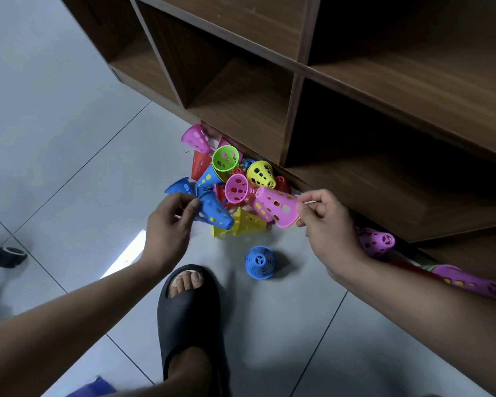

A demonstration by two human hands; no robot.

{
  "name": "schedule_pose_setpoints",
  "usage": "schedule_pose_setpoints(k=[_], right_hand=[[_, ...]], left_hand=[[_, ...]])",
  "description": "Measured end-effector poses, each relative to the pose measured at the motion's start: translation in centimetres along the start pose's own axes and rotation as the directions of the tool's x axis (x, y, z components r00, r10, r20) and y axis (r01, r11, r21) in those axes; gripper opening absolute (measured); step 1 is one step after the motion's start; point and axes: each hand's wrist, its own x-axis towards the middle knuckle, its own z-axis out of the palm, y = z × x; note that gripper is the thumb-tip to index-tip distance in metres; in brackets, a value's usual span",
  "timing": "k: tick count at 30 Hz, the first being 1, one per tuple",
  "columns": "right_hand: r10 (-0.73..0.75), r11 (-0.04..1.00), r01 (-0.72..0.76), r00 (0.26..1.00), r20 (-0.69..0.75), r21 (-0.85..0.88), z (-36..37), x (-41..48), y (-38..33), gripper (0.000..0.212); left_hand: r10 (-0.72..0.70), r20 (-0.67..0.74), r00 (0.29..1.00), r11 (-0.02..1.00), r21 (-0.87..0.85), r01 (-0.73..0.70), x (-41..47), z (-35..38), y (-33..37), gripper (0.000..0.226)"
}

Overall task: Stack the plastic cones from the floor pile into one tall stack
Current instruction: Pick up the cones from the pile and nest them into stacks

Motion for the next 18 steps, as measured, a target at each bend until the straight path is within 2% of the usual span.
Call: schedule_pose_setpoints(k=[3,8,14,18], right_hand=[[0.047,0.99,-0.053,0.998,0.049,0.129,0.5,-0.6,-1.3,0.015],[0.15,0.934,-0.205,0.968,0.201,0.292,1.0,-1.6,-1.9,0.027],[0.213,0.907,-0.32,0.909,0.357,0.274,1.1,-2.8,-0.7,0.037],[0.211,0.934,-0.304,0.893,0.397,0.188,1.0,-3.1,0.0,0.045]], left_hand=[[-0.055,0.113,0.992,0.991,-0.114,0.068,-0.7,1.4,0.7,0.022],[-0.064,0.281,0.957,0.982,-0.154,0.111,-2.5,3.3,1.1,0.025],[-0.045,0.386,0.921,0.992,-0.091,0.086,-3.9,4.7,0.9,0.022],[-0.052,0.422,0.905,0.998,0.007,0.055,-4.4,5.3,0.6,0.014]])
